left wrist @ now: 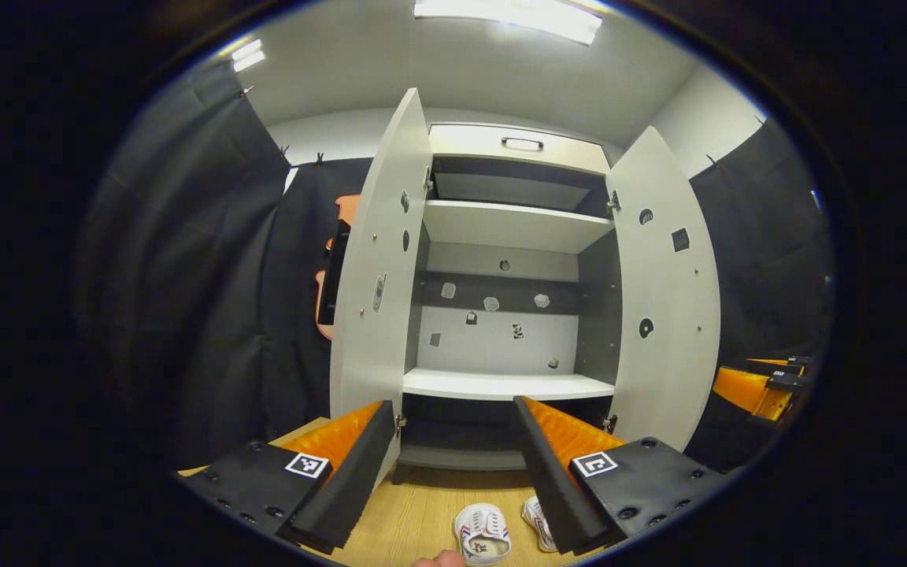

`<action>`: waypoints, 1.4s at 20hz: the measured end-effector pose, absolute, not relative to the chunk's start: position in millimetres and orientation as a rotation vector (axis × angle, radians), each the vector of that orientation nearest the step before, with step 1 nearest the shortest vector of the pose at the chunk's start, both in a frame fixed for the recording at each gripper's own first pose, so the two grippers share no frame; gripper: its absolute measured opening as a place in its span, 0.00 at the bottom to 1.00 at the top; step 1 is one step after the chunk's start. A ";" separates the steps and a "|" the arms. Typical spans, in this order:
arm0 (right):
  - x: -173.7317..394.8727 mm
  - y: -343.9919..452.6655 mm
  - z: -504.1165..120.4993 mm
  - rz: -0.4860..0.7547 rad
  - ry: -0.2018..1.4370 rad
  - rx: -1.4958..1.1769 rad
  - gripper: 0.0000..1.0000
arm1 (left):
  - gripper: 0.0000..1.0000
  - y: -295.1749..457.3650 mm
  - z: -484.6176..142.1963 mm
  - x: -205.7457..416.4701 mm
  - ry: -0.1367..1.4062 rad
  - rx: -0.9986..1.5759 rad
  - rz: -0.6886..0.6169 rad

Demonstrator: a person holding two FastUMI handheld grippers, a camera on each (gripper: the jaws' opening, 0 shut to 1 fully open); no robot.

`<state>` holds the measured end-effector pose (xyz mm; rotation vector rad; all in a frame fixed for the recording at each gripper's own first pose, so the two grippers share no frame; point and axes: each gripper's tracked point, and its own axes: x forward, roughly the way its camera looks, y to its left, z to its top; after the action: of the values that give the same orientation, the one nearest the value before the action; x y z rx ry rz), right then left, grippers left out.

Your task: Grab one shoe with the right hand and put it into the shoe cabinet, grab the other shoe with the left hand and put it into the shoe cabinet; then close the right door with the right hand and the left door with the left hand.

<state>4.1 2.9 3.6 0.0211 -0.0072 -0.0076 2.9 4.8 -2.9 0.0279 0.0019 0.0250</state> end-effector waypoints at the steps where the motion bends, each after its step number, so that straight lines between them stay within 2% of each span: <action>1: 5.5 5.0 4.2 -0.004 -0.010 0.021 0.92 | 0.96 4.5 -1.6 3.3 -0.003 0.026 0.024; 4: 13.0 12.4 1.6 0.014 -0.006 0.009 0.93 | 0.96 1.9 -0.3 2.4 -0.012 0.021 0.021; 9: 37.2 28.4 -45.9 0.056 0.104 -0.020 0.93 | 0.96 0.2 7.3 5.4 -0.030 0.024 0.016; 14: 56.7 47.2 -130.4 0.112 0.225 -0.066 0.93 | 0.96 -2.1 6.7 4.5 -0.033 0.019 0.014; 20: 60.3 45.3 -270.3 0.117 0.492 -0.137 0.93 | 0.96 -0.5 4.9 -3.6 -0.028 0.007 0.028; 25: 53.2 39.7 -337.4 0.120 0.637 -0.168 0.93 | 0.96 3.0 -0.7 -8.7 -0.012 -0.005 0.034; 28: 67.9 28.4 -364.4 0.091 0.692 -0.211 0.93 | 0.96 7.8 0.5 -11.7 -0.013 -0.002 0.041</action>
<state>67.9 28.4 -364.4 -0.2105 0.6924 0.0911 -11.7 7.8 0.5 -0.0024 -0.0128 0.0408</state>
